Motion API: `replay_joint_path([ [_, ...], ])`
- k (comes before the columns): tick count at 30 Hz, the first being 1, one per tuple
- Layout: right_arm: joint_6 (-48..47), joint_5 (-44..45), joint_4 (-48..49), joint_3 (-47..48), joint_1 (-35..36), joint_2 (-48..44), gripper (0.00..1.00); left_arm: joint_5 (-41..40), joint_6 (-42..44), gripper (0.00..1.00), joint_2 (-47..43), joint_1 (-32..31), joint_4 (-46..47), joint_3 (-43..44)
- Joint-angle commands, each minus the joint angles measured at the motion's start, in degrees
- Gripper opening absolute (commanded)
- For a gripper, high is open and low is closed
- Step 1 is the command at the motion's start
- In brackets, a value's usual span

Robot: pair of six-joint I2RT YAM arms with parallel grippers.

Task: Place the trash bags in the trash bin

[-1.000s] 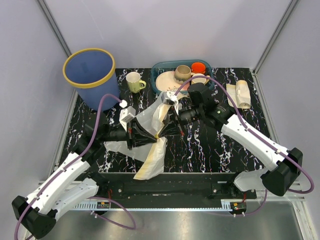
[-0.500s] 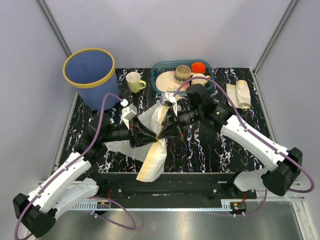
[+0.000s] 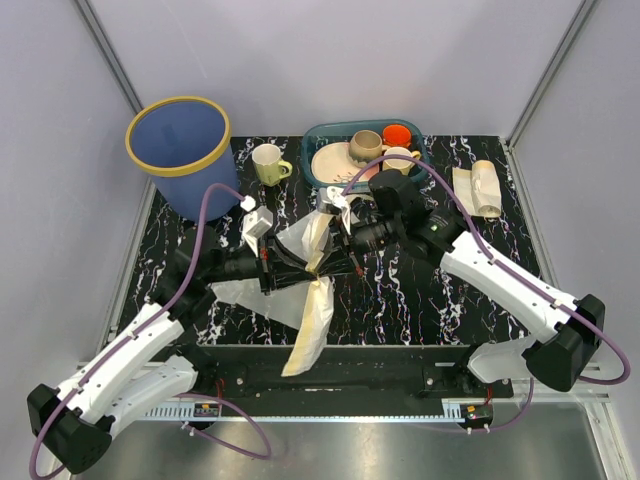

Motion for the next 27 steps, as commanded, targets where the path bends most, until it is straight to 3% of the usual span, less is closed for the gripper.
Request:
replay_joint_path([
  [1,-1.01,0.27,0.77,2.52,0.27,-0.7,0.0,2.16,1.04,0.0,-0.89,-0.35,1.81,0.27],
  [9,-1.62,-1.75,-3.71,3.39,-4.99,-1.67,0.0,2.69,9.84,0.0,-3.88,0.79,-12.44,2.11],
  [13,-2.33,-2.45,-5.12,3.75,-5.62,-1.67,0.13,1.99,7.92,0.0,-4.58,1.23,-11.67,1.24],
  [16,-1.28,-5.25,-4.86,3.84,-5.53,-1.49,0.0,1.2,6.5,0.01,-3.97,1.23,-8.94,1.06],
  [19,-2.06,-7.28,-4.94,3.49,-5.36,-1.67,0.0,1.36,8.51,0.2,-4.05,2.28,-6.4,1.41],
  [23,-5.31,-7.29,-7.4,3.22,-4.57,-1.93,0.0,6.72,13.34,0.22,-2.04,3.78,-8.66,4.22],
  [27,-8.04,-6.32,-7.76,3.04,-3.25,-2.46,0.0,9.1,16.69,0.33,-1.86,3.61,-9.82,5.63],
])
